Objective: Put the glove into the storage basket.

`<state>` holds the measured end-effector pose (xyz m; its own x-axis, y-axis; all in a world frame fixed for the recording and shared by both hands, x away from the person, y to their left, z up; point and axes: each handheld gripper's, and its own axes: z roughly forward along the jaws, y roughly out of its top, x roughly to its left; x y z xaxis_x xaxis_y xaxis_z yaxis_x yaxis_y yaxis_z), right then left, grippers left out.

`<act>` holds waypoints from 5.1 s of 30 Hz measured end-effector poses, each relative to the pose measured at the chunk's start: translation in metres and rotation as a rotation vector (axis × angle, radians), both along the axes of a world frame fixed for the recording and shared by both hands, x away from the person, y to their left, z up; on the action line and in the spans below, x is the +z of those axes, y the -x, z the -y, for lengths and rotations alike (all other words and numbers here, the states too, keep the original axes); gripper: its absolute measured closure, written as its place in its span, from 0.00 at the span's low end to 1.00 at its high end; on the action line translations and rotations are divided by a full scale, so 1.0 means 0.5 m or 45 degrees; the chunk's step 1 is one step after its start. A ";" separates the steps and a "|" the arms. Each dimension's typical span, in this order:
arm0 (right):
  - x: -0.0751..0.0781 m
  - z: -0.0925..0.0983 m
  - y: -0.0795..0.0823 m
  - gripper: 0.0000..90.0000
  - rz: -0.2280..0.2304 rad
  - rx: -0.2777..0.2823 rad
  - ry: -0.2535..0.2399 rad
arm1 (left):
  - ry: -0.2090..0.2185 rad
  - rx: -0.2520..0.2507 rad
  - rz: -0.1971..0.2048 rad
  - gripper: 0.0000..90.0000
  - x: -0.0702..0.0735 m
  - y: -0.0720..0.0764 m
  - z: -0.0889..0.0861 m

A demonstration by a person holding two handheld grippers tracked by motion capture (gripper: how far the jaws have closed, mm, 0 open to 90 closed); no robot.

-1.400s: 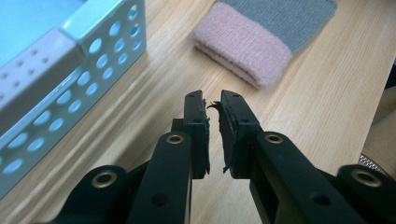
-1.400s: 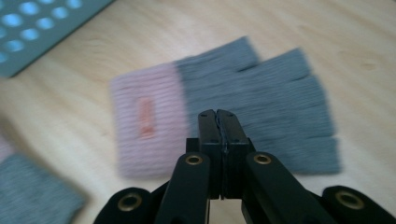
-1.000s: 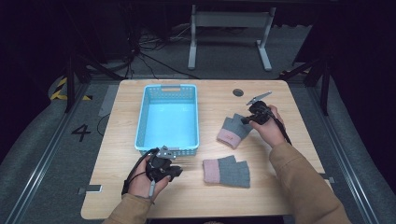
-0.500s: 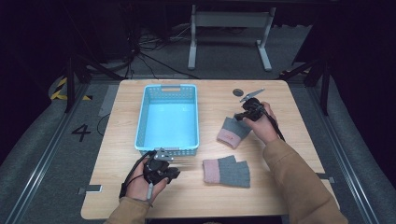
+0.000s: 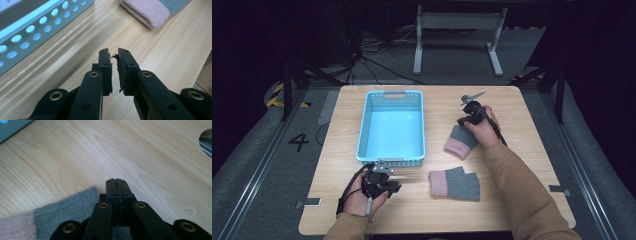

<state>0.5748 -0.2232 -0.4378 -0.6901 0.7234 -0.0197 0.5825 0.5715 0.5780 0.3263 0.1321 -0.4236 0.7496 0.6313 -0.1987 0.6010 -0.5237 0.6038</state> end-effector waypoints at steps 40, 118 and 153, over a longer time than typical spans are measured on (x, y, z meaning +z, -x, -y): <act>0.032 0.063 0.176 0.55 -0.092 0.198 -0.102 | 0.010 -0.105 0.015 0.89 0.013 -0.016 0.048; 0.052 -0.049 0.432 0.88 -0.131 0.284 -0.150 | 0.025 -0.142 0.012 0.91 0.019 -0.023 0.062; 0.038 -0.053 0.442 0.73 -0.043 0.273 -0.102 | 0.023 -0.157 0.016 0.91 0.020 -0.026 0.069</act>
<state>0.3538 -0.1967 -0.4190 -0.8275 0.5585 0.0575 0.4723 0.6371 0.6091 0.3392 0.0978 -0.4138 0.8238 0.5307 -0.1993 0.5251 -0.5819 0.6210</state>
